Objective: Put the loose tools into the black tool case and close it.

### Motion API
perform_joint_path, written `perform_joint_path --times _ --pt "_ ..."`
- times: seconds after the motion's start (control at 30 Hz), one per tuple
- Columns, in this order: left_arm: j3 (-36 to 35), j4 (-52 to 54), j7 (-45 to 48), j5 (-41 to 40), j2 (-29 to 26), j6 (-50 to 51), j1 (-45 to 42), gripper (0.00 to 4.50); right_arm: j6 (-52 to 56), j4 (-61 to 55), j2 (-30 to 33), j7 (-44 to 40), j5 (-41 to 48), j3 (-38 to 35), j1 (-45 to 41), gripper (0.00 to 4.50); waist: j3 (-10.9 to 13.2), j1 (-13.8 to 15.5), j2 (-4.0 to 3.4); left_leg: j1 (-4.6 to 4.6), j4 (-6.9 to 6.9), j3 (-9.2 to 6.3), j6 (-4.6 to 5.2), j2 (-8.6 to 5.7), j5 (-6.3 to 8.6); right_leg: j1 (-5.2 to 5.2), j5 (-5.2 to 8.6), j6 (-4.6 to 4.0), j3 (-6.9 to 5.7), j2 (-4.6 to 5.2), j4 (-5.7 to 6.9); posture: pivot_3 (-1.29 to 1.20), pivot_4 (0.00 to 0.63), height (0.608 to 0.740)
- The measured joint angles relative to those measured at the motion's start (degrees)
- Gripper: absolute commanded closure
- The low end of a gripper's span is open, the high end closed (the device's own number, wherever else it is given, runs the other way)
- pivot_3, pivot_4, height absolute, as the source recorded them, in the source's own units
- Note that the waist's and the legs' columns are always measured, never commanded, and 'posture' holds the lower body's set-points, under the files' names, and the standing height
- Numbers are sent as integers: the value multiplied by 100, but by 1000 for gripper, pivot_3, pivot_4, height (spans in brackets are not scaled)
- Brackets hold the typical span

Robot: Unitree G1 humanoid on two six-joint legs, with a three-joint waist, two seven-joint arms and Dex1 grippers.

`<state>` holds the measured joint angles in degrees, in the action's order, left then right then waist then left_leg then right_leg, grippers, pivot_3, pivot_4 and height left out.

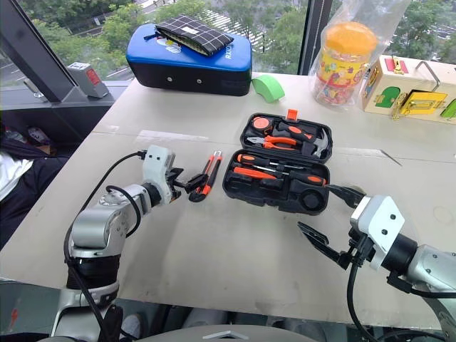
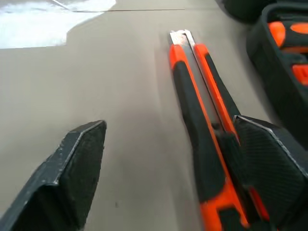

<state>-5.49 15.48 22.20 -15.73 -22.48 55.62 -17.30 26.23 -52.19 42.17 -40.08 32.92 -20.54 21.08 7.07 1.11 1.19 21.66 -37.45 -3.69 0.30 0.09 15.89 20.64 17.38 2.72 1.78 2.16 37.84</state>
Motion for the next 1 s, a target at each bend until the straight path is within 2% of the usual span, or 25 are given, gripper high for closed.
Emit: perform_joint_path --times 0.23,0.27,0.33,0.37,0.47,0.63,0.7,0.8,0.87,1.0 --pt "508 104 -412 230 224 34 47 75 34 153 124 -160 81 -31 -28 0 -6 -24 -10 -3 4 1 1 1 0 0 0 0 1 -3 1 0 150 740" --pt "558 103 -459 277 224 11 54 568 34 153 133 -178 85 -43 -23 0 -7 -24 -13 -4 4 2 0 1 0 0 0 0 1 -3 0 0 150 740" --pt "588 69 -551 384 226 -64 74 1077 33 153 135 -204 102 -73 -3 0 -8 -25 -13 -5 4 6 1 0 0 -1 0 0 4 -3 1 0 150 740" --pt "597 48 -577 406 226 -124 92 1649 33 153 135 -207 103 -76 8 0 -9 -25 -14 -5 4 7 1 0 0 -1 0 0 5 -3 1 0 150 740" --pt "569 19 -576 447 217 -390 214 2772 33 153 134 -203 102 -78 85 0 -10 -25 -15 -5 4 7 1 1 0 0 0 0 6 -2 0 0 150 740" --pt "291 -181 -179 203 205 -992 325 2832 32 145 80 -153 101 -89 211 0 -5 -26 -12 0 5 4 1 2 0 4 0 -1 2 -2 -1 0 150 740" --pt "167 -355 488 -69 -42 -1460 124 2832 19 133 -8 -128 102 -158 328 0 6 -13 -4 6 4 -4 -1 3 0 7 1 -2 -8 -3 -2 0 150 740" --pt "388 -603 2169 -403 -781 -2219 -652 2832 -23 125 -56 -128 112 -369 462 0 4 -9 -11 3 6 6 -3 -1 -2 1 1 -3 -24 -5 -14 0 150 740" --pt "951 -952 3507 -391 -1129 -2912 -1249 2832 -92 119 -86 -181 117 -527 536 0 0 -27 -25 1 9 20 -2 -8 -1 -2 1 -3 -18 -3 -24 0 150 740" --pt "2081 -2458 5062 132 -1093 -4168 -2072 2832 -192 110 -78 -284 117 -782 650 0 4 -42 -30 -1 9 26 0 -31 -1 -1 1 -2 -14 -12 -21 0 150 740"
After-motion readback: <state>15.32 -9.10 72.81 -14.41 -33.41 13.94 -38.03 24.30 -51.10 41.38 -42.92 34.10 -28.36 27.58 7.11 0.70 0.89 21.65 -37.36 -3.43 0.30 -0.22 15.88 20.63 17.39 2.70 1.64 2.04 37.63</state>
